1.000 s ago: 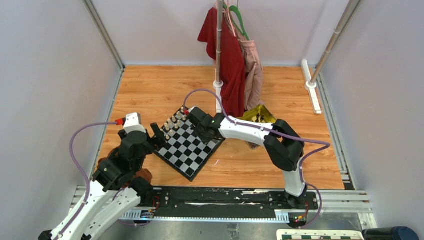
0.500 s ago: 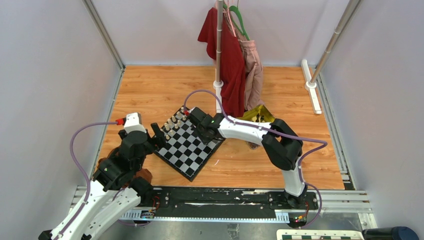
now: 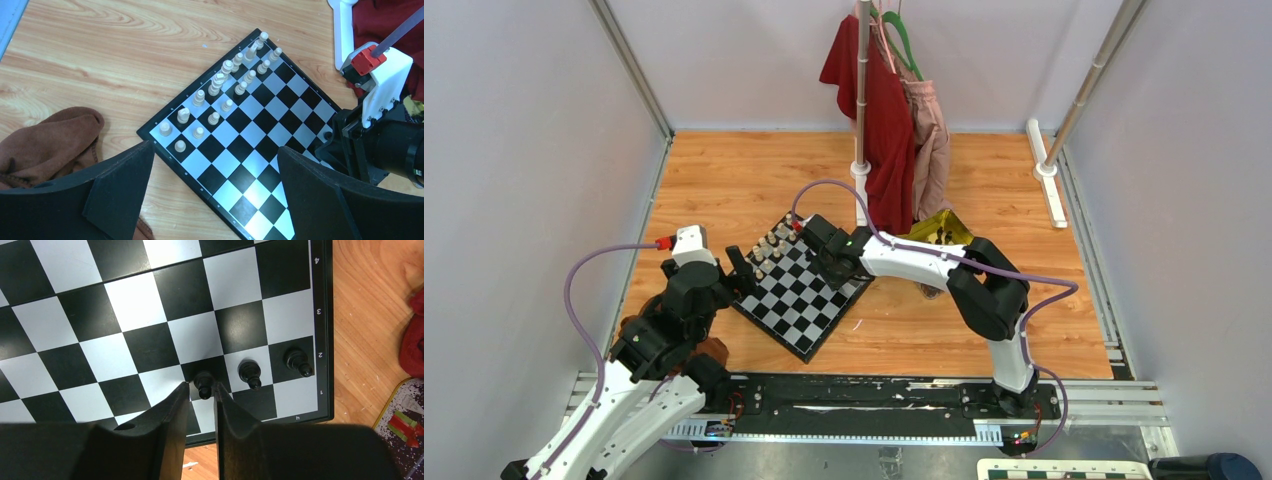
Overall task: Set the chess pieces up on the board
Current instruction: Place the chess piece on the chessboard.
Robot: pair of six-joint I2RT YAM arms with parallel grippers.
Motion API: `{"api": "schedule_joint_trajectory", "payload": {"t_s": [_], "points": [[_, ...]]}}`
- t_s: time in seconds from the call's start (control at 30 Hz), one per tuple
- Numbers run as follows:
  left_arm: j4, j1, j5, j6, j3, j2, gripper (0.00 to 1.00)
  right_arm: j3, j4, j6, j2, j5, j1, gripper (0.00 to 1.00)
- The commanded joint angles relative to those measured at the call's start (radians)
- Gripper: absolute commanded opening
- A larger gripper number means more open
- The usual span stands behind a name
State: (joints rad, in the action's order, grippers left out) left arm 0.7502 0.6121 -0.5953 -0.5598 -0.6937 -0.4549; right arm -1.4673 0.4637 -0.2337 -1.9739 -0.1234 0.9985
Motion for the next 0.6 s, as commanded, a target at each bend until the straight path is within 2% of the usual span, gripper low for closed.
{"api": "schedule_joint_trajectory", "payload": {"t_s": [0.0,0.3,0.57], "points": [[-0.004,0.008,-0.01,0.001,0.002,-0.006,1.0,-0.011,0.019,0.019,0.002,0.005,-0.011,0.3],[-0.002,0.008,-0.016,0.0,0.002,0.002,1.0,-0.011,0.038,0.029,0.044,0.003,-0.009,0.31],[-0.001,0.008,-0.022,-0.002,0.003,0.013,1.0,0.033,0.074,0.022,0.174,-0.038,0.004,0.45]]}}
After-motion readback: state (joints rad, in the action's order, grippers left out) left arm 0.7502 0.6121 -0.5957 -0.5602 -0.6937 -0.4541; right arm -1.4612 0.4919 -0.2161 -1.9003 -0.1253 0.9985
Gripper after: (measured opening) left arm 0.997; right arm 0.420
